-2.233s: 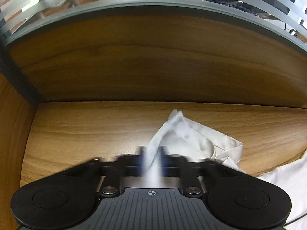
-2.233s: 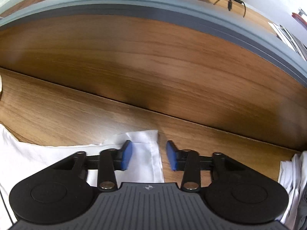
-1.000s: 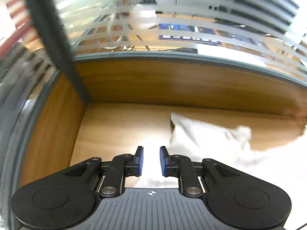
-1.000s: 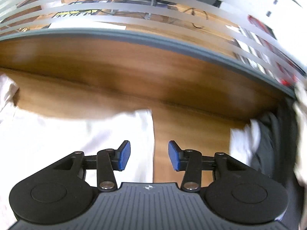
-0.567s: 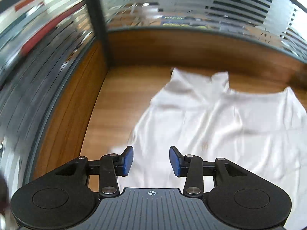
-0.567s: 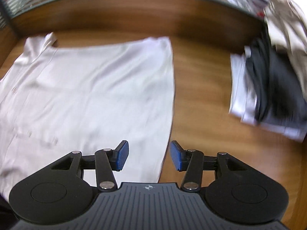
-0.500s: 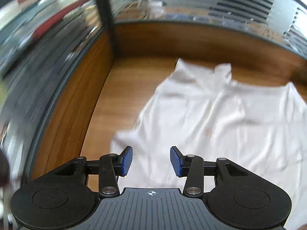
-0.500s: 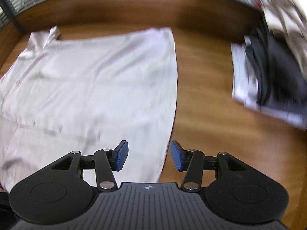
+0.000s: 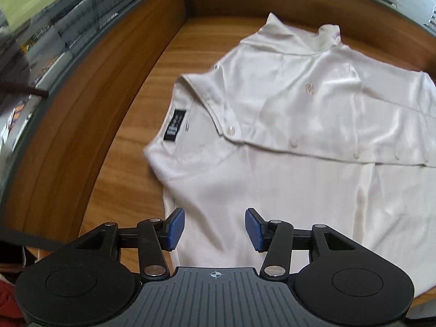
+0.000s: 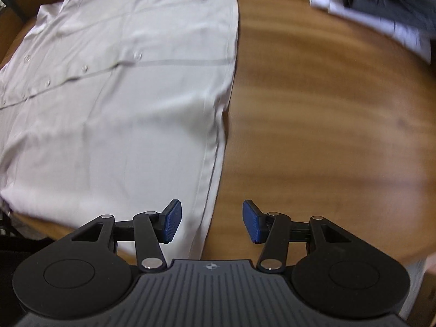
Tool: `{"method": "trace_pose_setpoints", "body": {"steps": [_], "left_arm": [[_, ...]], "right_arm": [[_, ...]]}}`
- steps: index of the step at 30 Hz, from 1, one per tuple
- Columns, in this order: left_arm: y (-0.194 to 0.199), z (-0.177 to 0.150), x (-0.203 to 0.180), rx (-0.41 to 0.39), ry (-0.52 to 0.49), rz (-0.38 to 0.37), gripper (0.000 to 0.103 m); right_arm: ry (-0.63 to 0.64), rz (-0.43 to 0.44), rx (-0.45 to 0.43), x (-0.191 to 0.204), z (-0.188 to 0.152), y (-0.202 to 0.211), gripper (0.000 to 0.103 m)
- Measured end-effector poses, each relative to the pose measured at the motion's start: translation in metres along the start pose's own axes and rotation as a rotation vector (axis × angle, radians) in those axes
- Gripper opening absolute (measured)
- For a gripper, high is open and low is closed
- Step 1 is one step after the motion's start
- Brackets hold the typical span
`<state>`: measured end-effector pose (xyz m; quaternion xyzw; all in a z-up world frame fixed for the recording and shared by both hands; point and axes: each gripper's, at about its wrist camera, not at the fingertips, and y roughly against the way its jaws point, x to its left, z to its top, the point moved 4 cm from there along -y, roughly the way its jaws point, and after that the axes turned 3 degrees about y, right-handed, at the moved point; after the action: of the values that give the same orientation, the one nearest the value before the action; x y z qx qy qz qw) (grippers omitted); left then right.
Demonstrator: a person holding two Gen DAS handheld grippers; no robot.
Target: Fold clothes
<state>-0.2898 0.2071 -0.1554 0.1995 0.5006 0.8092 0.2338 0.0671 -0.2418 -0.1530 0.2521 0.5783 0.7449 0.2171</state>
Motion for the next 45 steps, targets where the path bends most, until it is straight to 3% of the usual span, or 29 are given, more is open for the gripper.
{"method": "trace_pose_setpoints", "body": {"steps": [6,8,9,10,15,22,23,25,26,34,41,45], "left_arm": [[0.0,-0.001,-0.006,-0.004,-0.033,0.009,0.054],[0.001,0.001,-0.008,-0.011,-0.036,0.009,0.054],[0.001,0.002,-0.009,-0.014,-0.037,0.007,0.054],[0.002,0.004,-0.01,-0.016,-0.039,0.005,0.054],[0.003,0.011,-0.017,-0.027,-0.056,-0.016,0.055],[0.0,0.021,-0.016,-0.025,-0.054,-0.033,0.056],[0.0,0.023,-0.015,-0.025,-0.049,-0.034,0.057],[-0.001,0.029,-0.012,-0.034,-0.036,-0.033,0.058],[-0.002,0.034,-0.011,-0.04,-0.031,-0.031,0.058],[-0.021,0.084,0.01,-0.092,-0.011,-0.011,0.058],[-0.059,0.128,0.038,-0.092,0.153,-0.057,0.058],[-0.083,0.143,0.042,-0.066,0.204,-0.033,0.058]], "right_arm": [[-0.012,0.036,0.047,0.017,-0.027,-0.011,0.056],[-0.018,0.034,0.039,0.021,-0.031,-0.011,0.038],[-0.021,0.033,0.034,0.023,-0.032,-0.011,0.009],[-0.026,0.029,0.038,0.024,-0.034,-0.012,0.001],[-0.015,-0.042,0.051,0.014,-0.043,-0.006,0.001],[-0.021,-0.063,0.084,0.002,-0.051,0.0,0.003],[-0.02,-0.06,0.077,0.001,-0.048,0.003,0.009],[-0.017,-0.063,0.044,0.003,-0.037,0.012,0.03],[-0.016,-0.065,0.027,0.004,-0.032,0.016,0.033],[0.042,-0.057,-0.065,0.021,0.039,0.028,0.038],[0.091,-0.05,-0.074,0.045,0.089,0.018,0.042],[0.095,-0.055,-0.068,0.054,0.1,0.01,0.043]]}}
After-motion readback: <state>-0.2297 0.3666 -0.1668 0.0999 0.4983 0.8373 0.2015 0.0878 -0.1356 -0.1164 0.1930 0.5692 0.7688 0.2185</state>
